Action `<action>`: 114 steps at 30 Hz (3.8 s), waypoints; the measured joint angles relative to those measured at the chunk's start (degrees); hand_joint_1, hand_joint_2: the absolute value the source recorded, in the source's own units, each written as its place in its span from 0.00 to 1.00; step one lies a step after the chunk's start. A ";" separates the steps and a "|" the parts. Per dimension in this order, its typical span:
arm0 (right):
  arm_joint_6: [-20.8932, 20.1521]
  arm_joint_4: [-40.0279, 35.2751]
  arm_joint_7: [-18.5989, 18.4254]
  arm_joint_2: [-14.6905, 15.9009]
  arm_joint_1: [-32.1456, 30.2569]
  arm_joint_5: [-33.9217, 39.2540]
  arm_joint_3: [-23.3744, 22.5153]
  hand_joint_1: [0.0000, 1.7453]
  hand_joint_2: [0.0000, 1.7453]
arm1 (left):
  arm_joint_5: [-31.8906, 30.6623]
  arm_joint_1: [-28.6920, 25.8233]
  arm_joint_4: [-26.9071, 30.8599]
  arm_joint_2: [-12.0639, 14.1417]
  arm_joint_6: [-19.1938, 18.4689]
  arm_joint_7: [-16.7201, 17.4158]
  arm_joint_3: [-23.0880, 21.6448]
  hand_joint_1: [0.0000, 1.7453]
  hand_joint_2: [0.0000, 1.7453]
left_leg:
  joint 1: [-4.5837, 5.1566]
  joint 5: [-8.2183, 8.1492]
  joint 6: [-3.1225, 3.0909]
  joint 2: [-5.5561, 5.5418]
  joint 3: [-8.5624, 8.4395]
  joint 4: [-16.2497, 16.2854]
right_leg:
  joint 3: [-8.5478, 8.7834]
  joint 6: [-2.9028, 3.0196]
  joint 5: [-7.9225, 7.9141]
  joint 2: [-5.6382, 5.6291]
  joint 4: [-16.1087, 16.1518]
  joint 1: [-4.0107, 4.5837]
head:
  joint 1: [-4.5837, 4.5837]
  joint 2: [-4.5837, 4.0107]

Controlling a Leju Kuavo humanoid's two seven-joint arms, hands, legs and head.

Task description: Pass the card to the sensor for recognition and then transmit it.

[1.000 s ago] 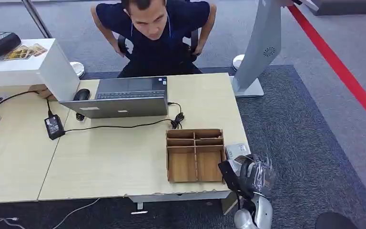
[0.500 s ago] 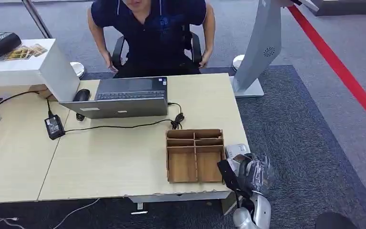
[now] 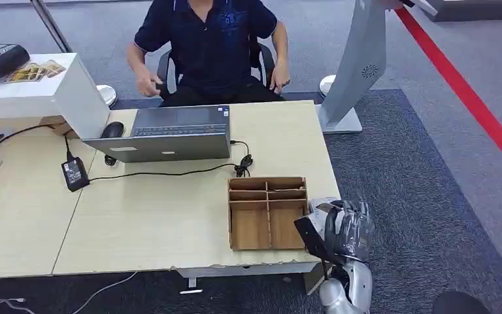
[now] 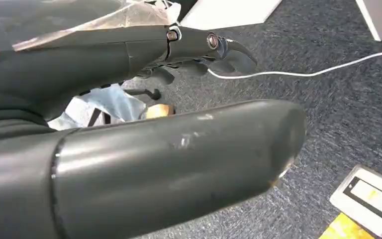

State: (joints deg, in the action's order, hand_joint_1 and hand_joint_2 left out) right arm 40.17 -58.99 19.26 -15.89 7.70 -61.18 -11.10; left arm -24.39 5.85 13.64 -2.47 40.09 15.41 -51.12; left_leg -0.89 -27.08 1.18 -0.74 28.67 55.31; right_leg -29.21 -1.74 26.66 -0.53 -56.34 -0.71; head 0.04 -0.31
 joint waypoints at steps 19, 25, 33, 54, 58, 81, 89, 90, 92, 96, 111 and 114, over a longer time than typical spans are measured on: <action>-0.04 -7.54 -0.04 0.20 1.25 2.03 10.71 1.00 1.00 | -1.29 0.10 0.00 -0.02 -0.48 -0.72 -1.01 0.00 0.00 | 0.00 0.00 0.00 -0.04 0.00 0.00 | 0.03 0.00 0.00 0.01 -0.01 0.00 | -0.02 0.02; -0.06 -8.24 -0.07 0.26 1.79 1.99 13.48 1.00 1.00 | -1.40 0.12 0.00 -0.04 -0.48 -0.96 -1.40 0.00 0.00 | 0.00 0.00 0.00 -0.04 -0.01 0.00 | 0.03 0.00 0.00 0.01 -0.01 0.00 | 0.00 0.02; -0.04 -8.26 -0.09 0.35 2.13 2.01 15.17 1.00 1.00 | -1.38 0.13 0.02 -0.20 -0.48 -0.98 -1.44 0.00 0.00 | 0.00 0.00 0.00 -0.05 0.00 0.00 | 0.03 0.00 0.00 0.02 -0.01 0.00 | 0.00 0.00; -0.04 -9.07 -0.15 0.42 2.34 2.62 16.41 1.00 1.00 | -1.35 0.14 0.02 -0.33 -0.35 -0.98 -1.46 0.00 0.00 | 0.00 0.00 0.00 -0.05 0.00 0.00 | 0.03 0.00 0.00 0.02 -0.01 0.00 | 0.00 0.02; -0.04 -9.07 -0.15 0.42 2.34 2.62 16.46 1.00 1.00 | -1.35 0.14 0.02 -0.33 -0.33 -0.98 -1.49 0.00 0.00 | 0.00 0.00 0.00 -0.05 0.00 0.00 | 0.03 0.00 0.00 0.02 -0.01 0.00 | 0.00 0.02; -0.07 -9.59 -6.06 0.74 2.44 -0.02 17.86 0.00 1.00 | -3.34 0.13 0.02 -0.33 -0.39 -0.98 -1.81 0.00 0.00 | 0.00 0.00 0.00 -0.04 -0.02 0.00 | 0.02 0.00 0.00 0.01 -0.01 0.00 | 0.00 0.00; -0.04 -9.59 -9.20 1.07 2.54 0.61 19.60 0.00 1.00 | -3.39 0.10 0.02 -0.31 -0.39 -0.98 -1.81 0.00 0.00 | 0.00 0.00 0.00 -0.03 -0.03 0.00 | 0.00 0.00 0.00 0.01 -0.01 0.00 | 0.00 0.00; -0.07 -9.59 -9.35 1.07 2.56 0.61 19.82 0.00 1.00 | -3.37 0.11 0.02 -0.31 -0.39 -0.98 -1.79 0.00 0.00 | 0.00 0.00 0.01 -0.03 -0.03 0.00 | 0.00 0.00 0.00 0.01 -0.01 0.00 | 0.02 0.02; -0.04 -9.59 -9.64 1.14 2.59 0.61 20.19 0.00 1.00 | -3.32 0.11 0.02 -0.31 -0.39 -0.98 -1.79 0.00 0.00 | 0.00 0.00 0.00 -0.03 -0.03 0.00 | 0.00 0.00 0.00 0.01 -0.01 0.00 | 0.00 0.02; -0.05 -9.61 -10.32 1.20 2.63 -0.61 20.65 0.00 1.00 | -3.32 0.11 0.02 -0.28 -0.39 -0.92 -1.79 0.00 0.00 | 0.00 0.00 0.00 -0.03 -0.03 0.00 | 0.00 0.00 0.00 0.01 -0.01 0.00 | 0.00 0.02; -0.04 -10.05 -15.11 2.32 2.62 -8.15 22.64 0.00 1.00 | -3.37 0.10 0.02 -0.28 -0.48 -0.94 -1.79 0.00 0.00 | 0.00 0.00 0.00 -0.02 -0.03 0.00 | -0.01 0.00 0.00 0.01 0.00 0.00 | 0.02 0.02; -0.04 -10.16 -16.48 2.75 2.64 -9.23 23.39 0.00 1.00 | -3.39 0.10 0.00 -0.26 -0.48 -0.96 -1.79 0.00 0.00 | 0.00 0.00 0.00 -0.02 -0.03 0.00 | -0.01 0.00 0.00 0.01 0.00 0.00 | 0.00 0.02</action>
State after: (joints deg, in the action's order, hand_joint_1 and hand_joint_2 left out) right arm 40.13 -69.16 2.77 -13.14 10.34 -70.40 12.28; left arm -27.78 5.95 13.64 -2.73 39.60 14.45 -52.92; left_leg -0.89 -27.08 1.19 -0.76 28.64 55.31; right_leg -29.21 -1.74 26.66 -0.52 -56.34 -0.71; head 0.04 -0.28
